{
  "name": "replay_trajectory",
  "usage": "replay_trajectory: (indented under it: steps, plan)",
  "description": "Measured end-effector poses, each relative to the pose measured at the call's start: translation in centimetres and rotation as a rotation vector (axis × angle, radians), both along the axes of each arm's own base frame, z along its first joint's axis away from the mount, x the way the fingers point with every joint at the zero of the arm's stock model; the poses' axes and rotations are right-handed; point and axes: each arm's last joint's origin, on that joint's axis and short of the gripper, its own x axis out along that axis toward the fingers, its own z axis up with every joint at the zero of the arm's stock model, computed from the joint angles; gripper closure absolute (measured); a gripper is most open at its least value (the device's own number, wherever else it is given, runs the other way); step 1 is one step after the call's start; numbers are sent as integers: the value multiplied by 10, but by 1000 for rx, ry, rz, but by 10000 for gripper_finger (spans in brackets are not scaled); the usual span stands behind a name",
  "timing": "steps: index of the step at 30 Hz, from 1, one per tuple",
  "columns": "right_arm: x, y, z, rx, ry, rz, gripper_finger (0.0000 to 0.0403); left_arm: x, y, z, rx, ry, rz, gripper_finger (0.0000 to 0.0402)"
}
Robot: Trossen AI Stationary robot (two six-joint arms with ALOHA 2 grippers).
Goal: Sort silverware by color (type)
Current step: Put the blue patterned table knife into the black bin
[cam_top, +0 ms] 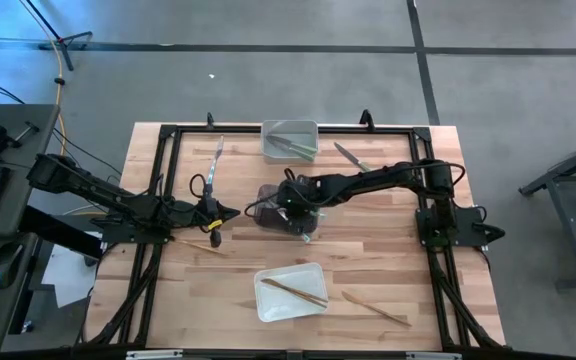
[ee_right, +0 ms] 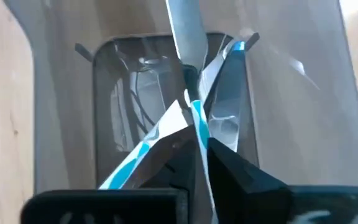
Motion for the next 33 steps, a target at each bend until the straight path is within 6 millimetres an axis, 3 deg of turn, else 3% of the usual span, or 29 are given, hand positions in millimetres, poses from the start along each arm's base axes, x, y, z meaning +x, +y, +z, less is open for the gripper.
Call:
replay_trajectory:
  steps: [4,13,18,23,29,33]
  plan:
    - [-2,-1,-1,0,22,-6,360,0,0,0,0,0,0,401]
    - [0,-3,-8,2,32,-1,278,0,0,0,0,0,0,401]
    - [2,-8,-19,12,55,25,269,0,0,0,0,1,0,401]
    - [3,-8,-21,9,43,32,296,0,0,-1,2,10,0,401]
    - [3,-8,-21,8,47,35,385,0,0,-1,2,13,0,401]
    - [3,-8,-20,25,47,24,385,-1,0,-1,-3,13,2,401]
